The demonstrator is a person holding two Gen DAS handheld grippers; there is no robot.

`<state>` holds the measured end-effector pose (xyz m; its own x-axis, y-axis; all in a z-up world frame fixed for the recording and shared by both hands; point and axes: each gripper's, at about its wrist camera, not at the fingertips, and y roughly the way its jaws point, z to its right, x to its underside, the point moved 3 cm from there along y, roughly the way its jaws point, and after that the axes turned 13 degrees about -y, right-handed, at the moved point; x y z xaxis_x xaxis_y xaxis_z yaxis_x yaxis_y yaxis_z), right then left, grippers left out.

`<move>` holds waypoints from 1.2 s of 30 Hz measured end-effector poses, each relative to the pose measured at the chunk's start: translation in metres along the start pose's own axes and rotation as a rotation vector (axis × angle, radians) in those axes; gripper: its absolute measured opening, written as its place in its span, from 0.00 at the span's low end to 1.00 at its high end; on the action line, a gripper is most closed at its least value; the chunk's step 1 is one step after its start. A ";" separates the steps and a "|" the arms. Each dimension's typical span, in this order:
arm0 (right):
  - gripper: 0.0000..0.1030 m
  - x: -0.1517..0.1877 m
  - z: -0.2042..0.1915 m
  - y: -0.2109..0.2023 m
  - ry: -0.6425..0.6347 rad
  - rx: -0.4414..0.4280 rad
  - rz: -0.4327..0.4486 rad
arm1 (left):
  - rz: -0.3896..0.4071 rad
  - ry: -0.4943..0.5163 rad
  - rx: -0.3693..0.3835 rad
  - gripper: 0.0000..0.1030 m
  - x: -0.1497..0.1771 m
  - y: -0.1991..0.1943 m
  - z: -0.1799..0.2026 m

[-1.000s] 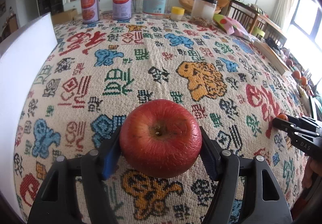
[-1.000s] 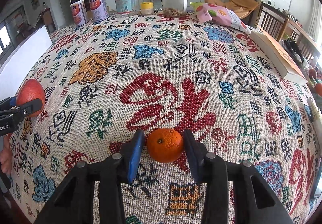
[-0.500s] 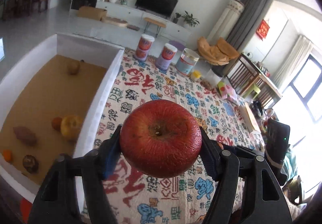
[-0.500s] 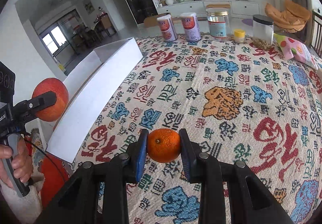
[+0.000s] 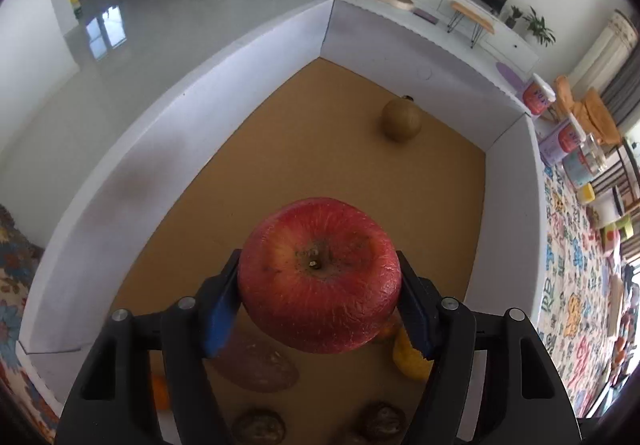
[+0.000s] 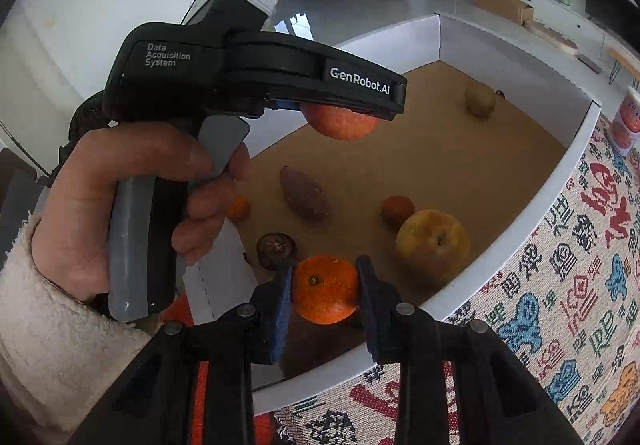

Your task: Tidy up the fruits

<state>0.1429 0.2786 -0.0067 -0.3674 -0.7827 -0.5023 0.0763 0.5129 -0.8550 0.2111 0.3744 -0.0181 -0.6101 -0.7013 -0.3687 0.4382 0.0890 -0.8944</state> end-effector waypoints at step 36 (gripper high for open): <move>1.00 0.018 0.012 -0.075 0.244 0.289 0.102 | 0.348 0.110 -0.188 0.99 0.120 -0.146 -0.040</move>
<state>0.1419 0.2221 0.0465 -0.5516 -0.6082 -0.5709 0.3690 0.4359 -0.8209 0.0475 0.3058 0.0584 -0.5182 -0.5273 -0.6734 0.5087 0.4429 -0.7383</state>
